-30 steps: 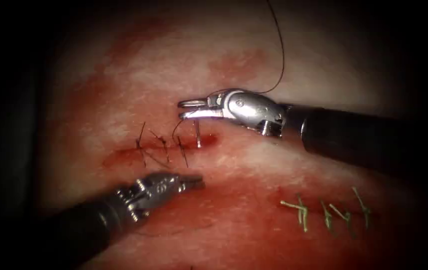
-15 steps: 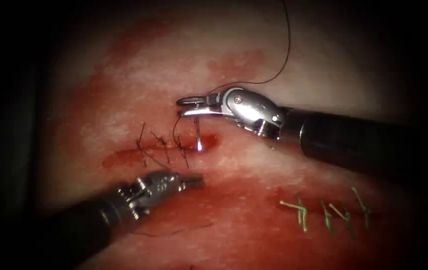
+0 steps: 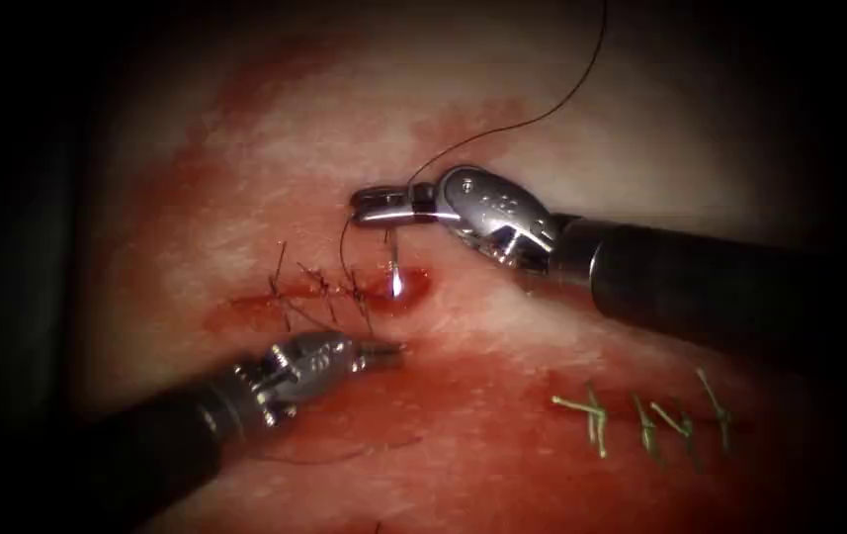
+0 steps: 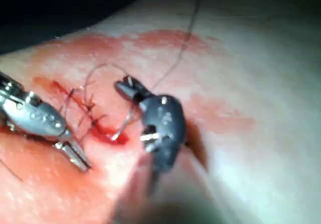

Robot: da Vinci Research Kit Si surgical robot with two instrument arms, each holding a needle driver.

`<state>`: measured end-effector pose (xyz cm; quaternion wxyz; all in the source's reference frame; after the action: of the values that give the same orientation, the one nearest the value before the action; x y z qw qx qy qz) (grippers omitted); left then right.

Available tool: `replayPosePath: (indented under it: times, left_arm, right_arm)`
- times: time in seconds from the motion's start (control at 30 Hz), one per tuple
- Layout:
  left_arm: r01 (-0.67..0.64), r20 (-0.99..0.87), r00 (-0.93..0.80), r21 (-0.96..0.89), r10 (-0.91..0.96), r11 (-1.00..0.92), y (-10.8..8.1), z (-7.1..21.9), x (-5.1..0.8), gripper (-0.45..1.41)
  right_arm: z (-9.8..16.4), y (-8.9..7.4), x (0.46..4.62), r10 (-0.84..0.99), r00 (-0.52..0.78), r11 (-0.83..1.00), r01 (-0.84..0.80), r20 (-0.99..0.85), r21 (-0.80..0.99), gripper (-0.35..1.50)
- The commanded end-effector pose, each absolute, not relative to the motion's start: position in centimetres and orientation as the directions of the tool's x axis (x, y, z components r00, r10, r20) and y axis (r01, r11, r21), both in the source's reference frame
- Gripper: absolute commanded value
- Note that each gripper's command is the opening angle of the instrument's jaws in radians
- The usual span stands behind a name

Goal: Wound Closure

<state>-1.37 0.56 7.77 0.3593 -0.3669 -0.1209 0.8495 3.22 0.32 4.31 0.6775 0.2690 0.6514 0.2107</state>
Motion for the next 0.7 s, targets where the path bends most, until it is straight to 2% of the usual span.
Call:
replayPosePath:
  times: [0.03,0.47,0.7]
  left_arm:
    - [-0.521,-0.538,-0.473,-0.468,0.698,-0.714,0.59,7.82,-1.42,-0.11]
    - [-0.522,-0.535,-0.476,-0.467,0.698,-0.713,0.61,7.78,-1.34,-0.11]
    - [-0.525,-0.534,-0.476,-0.465,0.699,-0.713,0.61,7.79,-1.33,-0.11]
  right_arm:
    - [4.34,0.31,3.31,0.647,0.062,0.757,0.073,-0.760,0.650,-0.35]
    - [4.26,0.02,3.34,0.651,0.096,0.746,0.106,-0.753,0.658,-0.35]
    - [4.20,0.06,3.35,0.776,0.081,0.620,0.083,-0.626,0.780,-0.35]
